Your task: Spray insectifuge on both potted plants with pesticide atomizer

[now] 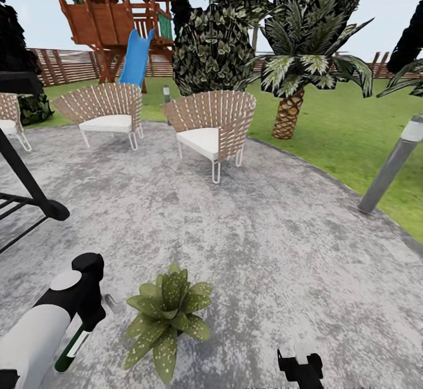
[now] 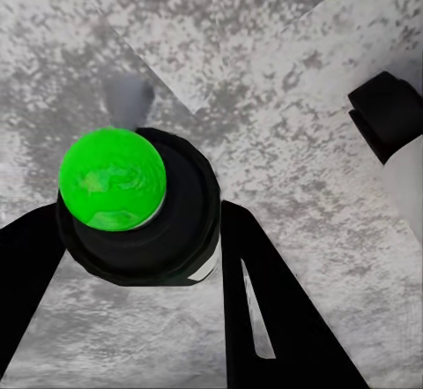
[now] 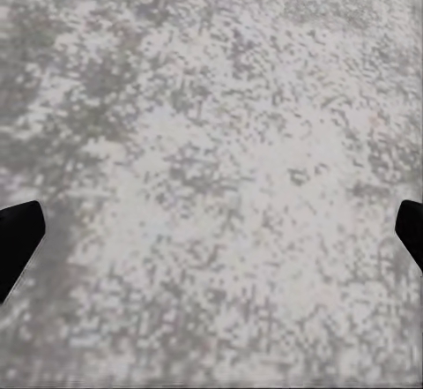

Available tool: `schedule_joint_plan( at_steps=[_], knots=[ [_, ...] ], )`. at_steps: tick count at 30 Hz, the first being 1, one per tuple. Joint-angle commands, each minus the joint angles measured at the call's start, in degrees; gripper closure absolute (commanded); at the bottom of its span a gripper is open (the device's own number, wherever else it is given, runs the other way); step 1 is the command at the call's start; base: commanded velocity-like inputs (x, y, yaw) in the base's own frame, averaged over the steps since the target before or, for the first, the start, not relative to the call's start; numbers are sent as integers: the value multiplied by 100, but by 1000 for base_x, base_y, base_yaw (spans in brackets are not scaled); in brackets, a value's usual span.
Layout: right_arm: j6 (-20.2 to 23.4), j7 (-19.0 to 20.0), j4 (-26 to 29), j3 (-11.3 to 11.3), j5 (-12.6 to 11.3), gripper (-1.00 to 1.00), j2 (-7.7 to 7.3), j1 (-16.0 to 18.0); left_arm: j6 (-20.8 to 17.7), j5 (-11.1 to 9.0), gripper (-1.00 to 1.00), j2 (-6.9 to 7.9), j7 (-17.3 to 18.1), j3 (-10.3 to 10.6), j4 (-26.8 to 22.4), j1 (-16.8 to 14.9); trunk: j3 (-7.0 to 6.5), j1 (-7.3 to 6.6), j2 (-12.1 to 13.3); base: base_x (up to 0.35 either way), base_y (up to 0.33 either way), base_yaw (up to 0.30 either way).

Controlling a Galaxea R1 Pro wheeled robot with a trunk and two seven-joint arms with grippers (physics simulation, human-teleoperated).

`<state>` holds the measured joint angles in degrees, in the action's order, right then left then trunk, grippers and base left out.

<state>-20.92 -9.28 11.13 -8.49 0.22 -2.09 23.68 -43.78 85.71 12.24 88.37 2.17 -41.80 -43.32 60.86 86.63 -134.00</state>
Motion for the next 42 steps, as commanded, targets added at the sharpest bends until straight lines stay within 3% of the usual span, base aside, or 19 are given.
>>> schedule_joint_plan(
  at_steps=[1, 14, 25, 34, 41, 42],
  knots=[
    [-9, -49, -5, -48, 1, -100, -2, 5, -60, 27, 100, 6, 49, 22, -5, -1, 5, -1, -2, 0, 301, -263],
    [-9, -49, -6, -48, 4, -100, -2, 5, -51, 25, 100, 48, 49, 20, -4, -1, 5, -1, -2, -219, 78, -261],
    [-2, -47, -10, -50, 1, -100, -5, 5, -61, 17, 100, 17, -41, 21, 37, 41, 5, -1, -2, -21, 5, -18],
    [5, -47, -14, -48, -13, -100, 6, 5, -69, -391, 100, 6, -248, 6, 49, 43, 5, -1, -2, -110, 161, -179],
    [0, -47, -14, -48, -13, -100, 16, 5, -78, -423, 100, 15, -250, 20, 82, 59, 5, -1, -2, -5, 156, -175],
    [0, -47, -14, -48, -13, -100, 16, 5, -78, -423, 100, 23, -250, -70, 79, 59, 4, -1, -2, 0, 0, -101]
  ],
)
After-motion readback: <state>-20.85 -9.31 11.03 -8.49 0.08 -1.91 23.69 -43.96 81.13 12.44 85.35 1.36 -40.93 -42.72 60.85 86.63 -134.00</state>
